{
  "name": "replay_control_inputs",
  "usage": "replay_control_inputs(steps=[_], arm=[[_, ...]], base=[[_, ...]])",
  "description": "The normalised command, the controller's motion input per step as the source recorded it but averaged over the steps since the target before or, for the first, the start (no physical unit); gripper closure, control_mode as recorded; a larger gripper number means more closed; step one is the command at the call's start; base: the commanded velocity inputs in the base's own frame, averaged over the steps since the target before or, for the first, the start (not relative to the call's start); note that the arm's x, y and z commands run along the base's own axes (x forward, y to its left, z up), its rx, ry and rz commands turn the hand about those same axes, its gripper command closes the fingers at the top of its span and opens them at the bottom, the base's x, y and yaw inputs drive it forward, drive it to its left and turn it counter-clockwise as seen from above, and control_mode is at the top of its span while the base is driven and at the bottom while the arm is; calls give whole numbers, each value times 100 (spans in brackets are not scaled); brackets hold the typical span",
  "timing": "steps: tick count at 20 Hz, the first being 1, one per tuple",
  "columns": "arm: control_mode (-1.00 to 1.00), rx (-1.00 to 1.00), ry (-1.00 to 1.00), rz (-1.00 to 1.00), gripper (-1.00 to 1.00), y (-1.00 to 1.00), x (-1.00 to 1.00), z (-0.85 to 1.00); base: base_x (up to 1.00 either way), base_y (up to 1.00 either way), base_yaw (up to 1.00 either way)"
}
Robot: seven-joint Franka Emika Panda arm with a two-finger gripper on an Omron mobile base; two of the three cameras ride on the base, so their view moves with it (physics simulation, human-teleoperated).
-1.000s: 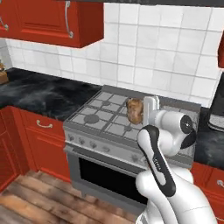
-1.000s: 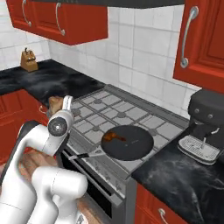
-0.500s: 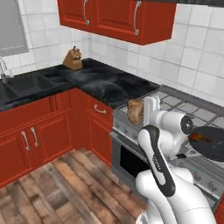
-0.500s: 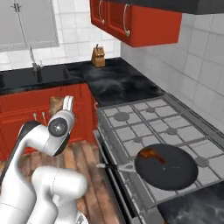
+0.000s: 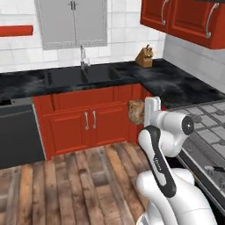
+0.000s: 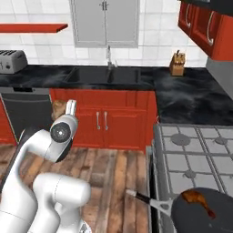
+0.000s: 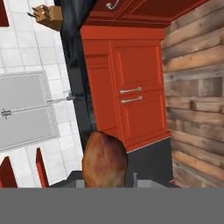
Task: Take the chicken drumsticks from the pan and place one on each plate on the dining counter.
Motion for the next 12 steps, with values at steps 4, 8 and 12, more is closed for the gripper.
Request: replay_control_inputs(steps=[4,8,12], arm=[[100,0,0,0,100,0,0,0],[100,0,0,0,100,0,0,0],[100,0,0,0,100,0,0,0]], base=[[6,22,64],[19,16,62],[35,23,57]])
